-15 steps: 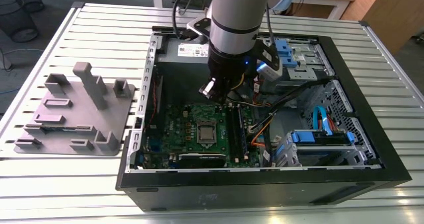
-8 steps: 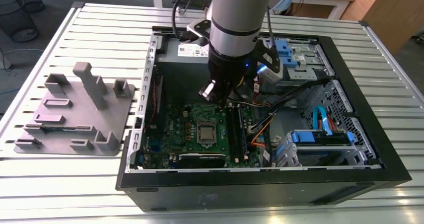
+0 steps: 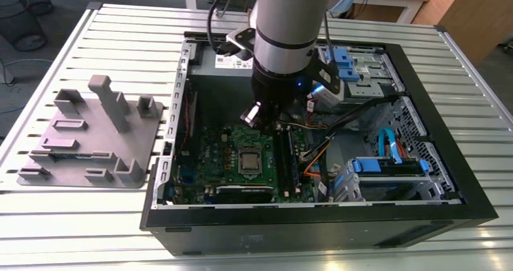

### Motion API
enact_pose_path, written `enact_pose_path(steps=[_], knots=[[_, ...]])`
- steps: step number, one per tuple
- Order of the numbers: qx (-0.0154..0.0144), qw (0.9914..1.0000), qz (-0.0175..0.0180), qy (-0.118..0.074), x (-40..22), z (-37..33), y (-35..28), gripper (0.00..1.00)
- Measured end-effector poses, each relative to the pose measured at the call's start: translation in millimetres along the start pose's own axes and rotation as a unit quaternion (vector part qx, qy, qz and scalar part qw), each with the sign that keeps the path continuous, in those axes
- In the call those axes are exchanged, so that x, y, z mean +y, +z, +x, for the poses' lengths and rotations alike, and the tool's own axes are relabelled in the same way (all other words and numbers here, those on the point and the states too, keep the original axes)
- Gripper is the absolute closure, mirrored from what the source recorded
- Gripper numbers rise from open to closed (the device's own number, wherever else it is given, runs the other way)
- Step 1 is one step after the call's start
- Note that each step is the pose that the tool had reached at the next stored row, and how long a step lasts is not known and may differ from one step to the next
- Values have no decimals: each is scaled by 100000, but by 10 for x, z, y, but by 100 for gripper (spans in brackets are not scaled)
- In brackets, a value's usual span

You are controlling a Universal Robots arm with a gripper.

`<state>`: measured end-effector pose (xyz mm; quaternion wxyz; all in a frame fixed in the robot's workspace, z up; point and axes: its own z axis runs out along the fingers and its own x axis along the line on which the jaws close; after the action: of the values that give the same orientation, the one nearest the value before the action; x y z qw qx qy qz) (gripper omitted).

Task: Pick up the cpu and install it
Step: 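Install the first cpu locking lever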

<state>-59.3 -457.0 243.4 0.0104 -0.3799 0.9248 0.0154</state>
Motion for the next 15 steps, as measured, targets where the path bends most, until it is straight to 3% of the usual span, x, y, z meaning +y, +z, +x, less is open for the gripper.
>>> enact_pose_path(steps=[3,10,15], knots=[[6,100000,19,149,-32,32,0,89],[29,99999,46,365,-34,34,0,89],[-44,99950,125,3170,-36,35,19,89]])
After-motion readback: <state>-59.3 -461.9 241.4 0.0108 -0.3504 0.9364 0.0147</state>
